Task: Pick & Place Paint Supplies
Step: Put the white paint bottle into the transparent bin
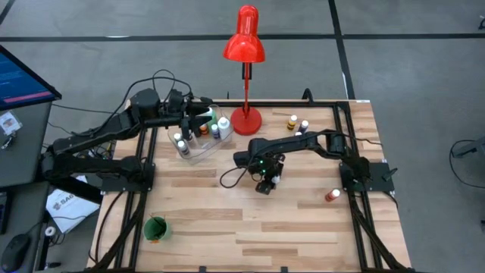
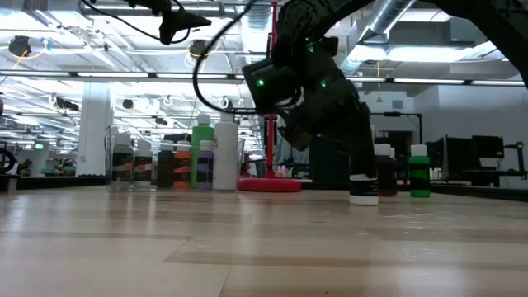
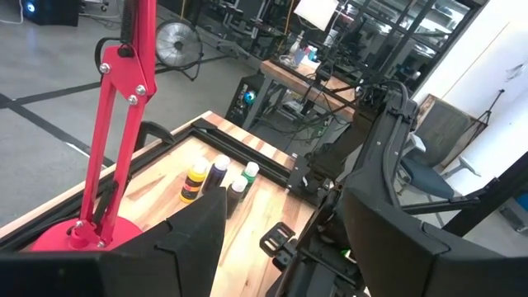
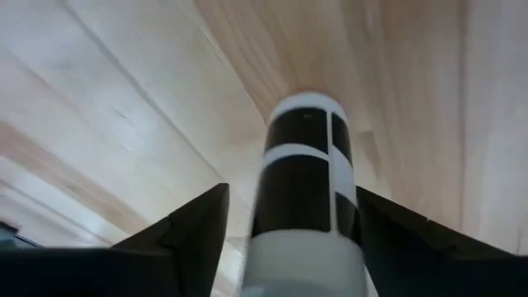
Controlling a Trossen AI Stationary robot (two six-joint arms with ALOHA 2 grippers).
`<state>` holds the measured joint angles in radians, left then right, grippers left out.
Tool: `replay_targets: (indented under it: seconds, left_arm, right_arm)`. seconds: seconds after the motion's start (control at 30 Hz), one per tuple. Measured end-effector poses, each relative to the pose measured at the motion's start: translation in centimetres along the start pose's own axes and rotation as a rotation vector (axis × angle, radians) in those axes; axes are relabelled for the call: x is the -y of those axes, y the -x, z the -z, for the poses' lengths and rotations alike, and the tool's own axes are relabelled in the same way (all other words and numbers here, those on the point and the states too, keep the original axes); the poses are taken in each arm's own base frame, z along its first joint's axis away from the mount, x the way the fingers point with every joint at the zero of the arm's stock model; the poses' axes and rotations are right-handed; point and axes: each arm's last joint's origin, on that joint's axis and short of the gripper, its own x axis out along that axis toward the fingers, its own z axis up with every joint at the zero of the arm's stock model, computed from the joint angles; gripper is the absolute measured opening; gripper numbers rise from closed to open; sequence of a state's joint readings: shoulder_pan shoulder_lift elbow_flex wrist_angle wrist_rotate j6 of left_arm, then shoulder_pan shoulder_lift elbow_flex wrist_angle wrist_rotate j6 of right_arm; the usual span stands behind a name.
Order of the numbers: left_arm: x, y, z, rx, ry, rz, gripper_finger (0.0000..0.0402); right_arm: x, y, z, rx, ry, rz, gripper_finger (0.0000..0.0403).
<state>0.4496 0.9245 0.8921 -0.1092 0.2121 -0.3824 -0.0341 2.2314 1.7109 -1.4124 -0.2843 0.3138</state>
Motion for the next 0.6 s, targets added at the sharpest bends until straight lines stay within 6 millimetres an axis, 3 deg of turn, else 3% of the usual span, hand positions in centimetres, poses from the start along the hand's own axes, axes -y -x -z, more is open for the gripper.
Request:
replay_targets:
  seconds: [0.6]
  left_arm:
    - [0.1,0.0,0.0,-0.009,-0.004,0.029,0.0231]
  right_arm:
    - [-0.3,6.4,-0.8,0.222,0.056,-0.022,0.0251]
